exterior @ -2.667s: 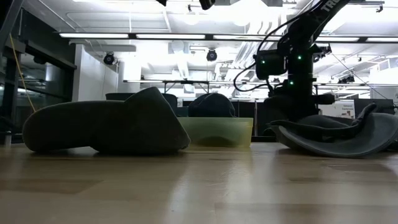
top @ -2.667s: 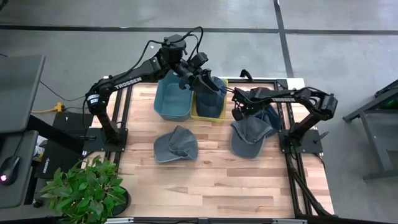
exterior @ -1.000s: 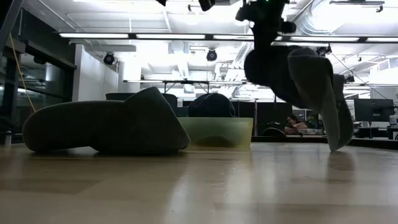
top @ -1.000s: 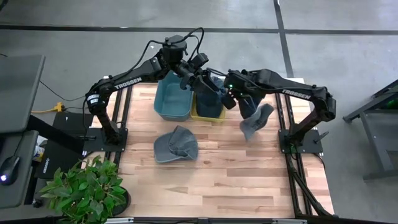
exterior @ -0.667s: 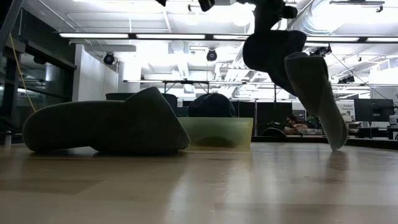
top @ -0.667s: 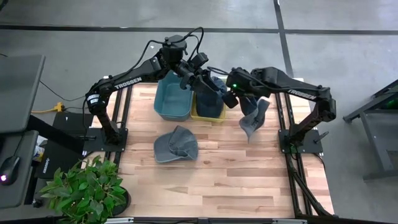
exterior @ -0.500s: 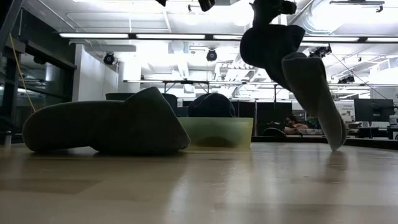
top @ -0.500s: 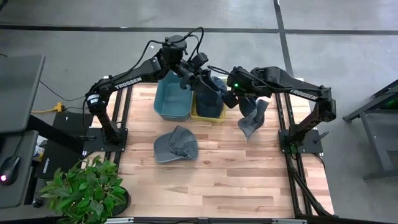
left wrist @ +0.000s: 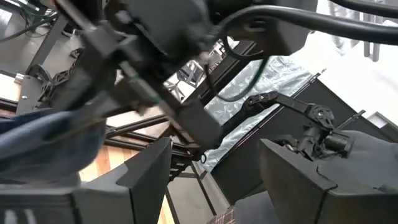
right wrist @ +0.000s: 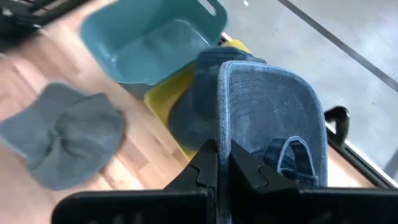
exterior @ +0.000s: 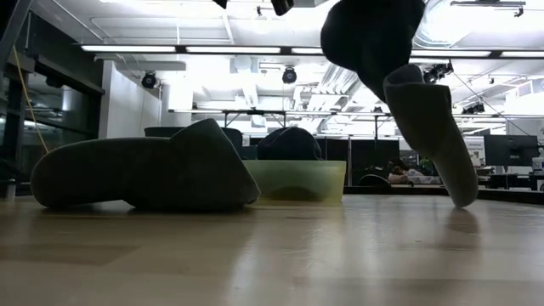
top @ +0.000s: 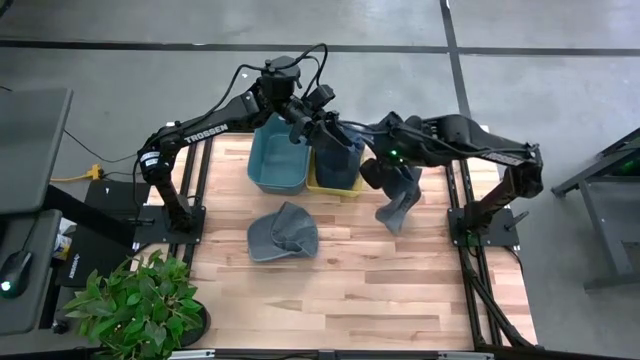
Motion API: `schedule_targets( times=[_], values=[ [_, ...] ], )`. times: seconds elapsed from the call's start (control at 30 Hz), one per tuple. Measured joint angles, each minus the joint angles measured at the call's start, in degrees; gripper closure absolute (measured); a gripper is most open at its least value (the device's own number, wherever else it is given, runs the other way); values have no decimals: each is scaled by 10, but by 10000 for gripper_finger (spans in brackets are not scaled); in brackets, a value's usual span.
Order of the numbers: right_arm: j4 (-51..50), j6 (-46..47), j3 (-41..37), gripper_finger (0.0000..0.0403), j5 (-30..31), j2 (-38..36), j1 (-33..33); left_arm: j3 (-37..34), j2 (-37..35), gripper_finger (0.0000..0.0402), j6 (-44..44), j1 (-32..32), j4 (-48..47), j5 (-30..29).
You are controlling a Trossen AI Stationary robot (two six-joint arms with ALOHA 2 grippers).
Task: Pick & Place hat
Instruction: Put the blue cap into the yellow bin
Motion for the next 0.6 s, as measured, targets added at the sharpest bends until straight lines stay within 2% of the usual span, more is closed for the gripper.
schedule_targets(
  times=[0.27, 0.6],
  values=[
    [2, 7, 35, 398, 45, 0, 62, 0, 0, 166, 0, 0, 0, 0],
    [-7, 10, 62, 398, 154, -4, 131, 0, 0, 166, -2, 0, 0, -2]
  ],
)
